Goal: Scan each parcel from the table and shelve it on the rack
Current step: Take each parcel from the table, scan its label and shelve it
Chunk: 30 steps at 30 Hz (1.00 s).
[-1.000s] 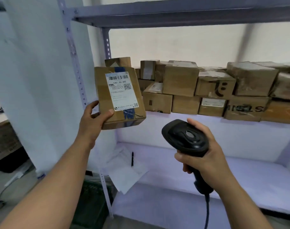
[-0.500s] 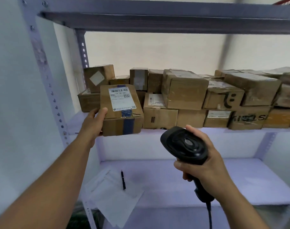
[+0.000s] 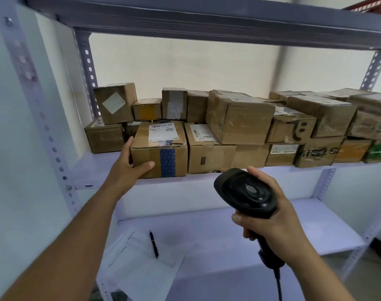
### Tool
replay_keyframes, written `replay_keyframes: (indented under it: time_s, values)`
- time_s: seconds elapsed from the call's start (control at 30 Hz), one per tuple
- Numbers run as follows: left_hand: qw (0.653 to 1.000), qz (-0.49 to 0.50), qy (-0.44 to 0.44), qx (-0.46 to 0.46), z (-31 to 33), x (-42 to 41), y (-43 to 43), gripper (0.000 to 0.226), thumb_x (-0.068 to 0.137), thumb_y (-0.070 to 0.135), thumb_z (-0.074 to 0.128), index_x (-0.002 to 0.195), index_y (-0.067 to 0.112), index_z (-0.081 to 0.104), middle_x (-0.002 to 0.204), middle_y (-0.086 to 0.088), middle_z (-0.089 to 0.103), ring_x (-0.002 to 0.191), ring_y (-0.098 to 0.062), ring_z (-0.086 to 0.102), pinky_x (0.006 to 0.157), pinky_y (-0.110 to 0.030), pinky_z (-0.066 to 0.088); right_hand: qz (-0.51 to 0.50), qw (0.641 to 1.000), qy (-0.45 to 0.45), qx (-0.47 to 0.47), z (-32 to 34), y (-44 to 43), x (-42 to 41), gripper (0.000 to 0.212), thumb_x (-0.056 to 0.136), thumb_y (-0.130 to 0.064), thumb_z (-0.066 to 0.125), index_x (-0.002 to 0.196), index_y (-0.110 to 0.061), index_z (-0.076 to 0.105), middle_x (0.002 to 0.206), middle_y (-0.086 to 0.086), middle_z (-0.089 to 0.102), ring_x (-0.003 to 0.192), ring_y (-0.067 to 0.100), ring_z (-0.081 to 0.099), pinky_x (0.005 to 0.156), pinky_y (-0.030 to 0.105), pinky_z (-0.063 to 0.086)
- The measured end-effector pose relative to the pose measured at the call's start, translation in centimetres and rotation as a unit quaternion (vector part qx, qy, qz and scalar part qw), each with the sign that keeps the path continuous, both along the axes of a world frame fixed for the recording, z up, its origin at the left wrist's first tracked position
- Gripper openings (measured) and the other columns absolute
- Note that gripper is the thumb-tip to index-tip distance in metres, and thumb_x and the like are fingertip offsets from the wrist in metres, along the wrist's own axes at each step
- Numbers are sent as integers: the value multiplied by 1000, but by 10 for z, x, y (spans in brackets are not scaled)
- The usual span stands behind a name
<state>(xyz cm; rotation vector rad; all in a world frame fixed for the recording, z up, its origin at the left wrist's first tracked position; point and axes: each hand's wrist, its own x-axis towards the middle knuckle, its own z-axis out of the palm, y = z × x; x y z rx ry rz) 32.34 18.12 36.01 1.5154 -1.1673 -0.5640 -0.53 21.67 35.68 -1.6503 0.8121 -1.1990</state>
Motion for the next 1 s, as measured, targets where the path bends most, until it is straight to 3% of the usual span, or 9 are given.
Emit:
replay_keyframes:
  time_s: [0.13, 0.33, 0.6, 0.77, 0.87, 1.0]
  values:
    - [1000, -9, -5, 0, -3, 2, -1, 88, 88, 24, 69, 153, 37, 11, 153, -3, 36, 135, -25, 41, 106, -40, 40, 4, 1000, 4, -3, -1, 4, 5, 90, 67, 13, 80, 119, -57, 57, 113, 10, 63, 50, 30, 60, 49, 34, 51]
    - [999, 8, 13, -31, -8, -2, 3, 90, 88, 24, 69, 155, 31, 8, 157, -1, 30, 141, -21, 33, 106, -32, 35, -12, 1000, 13, -5, -3, 9, 8, 90, 67, 13, 80, 117, -58, 57, 115, 1, 63, 50, 29, 61, 50, 34, 53]
    - [985, 126, -43, -113, -15, -19, 20, 78, 91, 34, 64, 153, 31, 18, 158, 0, 27, 140, -20, 33, 101, -31, 35, -36, 999, 21, -1, -6, 11, -10, 91, 70, 9, 81, 117, -63, 53, 116, -7, 63, 54, 29, 65, 52, 32, 54]
    - [966, 186, -77, -165, -27, -58, 38, 75, 86, 45, 63, 150, 25, 29, 149, -2, 36, 135, -22, 38, 110, -47, 37, -39, 999, 17, 4, -7, 5, -34, 93, 71, 7, 81, 123, -63, 46, 118, -4, 63, 64, 31, 69, 58, 31, 57]
    - [953, 202, -54, -219, -38, -104, 51, 70, 81, 49, 58, 143, 20, 40, 137, 3, 42, 126, -16, 44, 103, -35, 41, -35, 999, 8, 3, -10, 0, -54, 96, 73, 4, 81, 129, -63, 40, 120, -3, 62, 69, 30, 70, 60, 29, 57]
    - [964, 124, -49, -231, -62, -186, 62, 54, 82, 49, 54, 131, 28, 45, 125, 2, 51, 108, -1, 51, 89, -15, 42, -34, 999, -4, 0, -18, -10, -80, 95, 75, -7, 81, 124, -73, 34, 122, -9, 60, 83, 25, 71, 68, 31, 59]
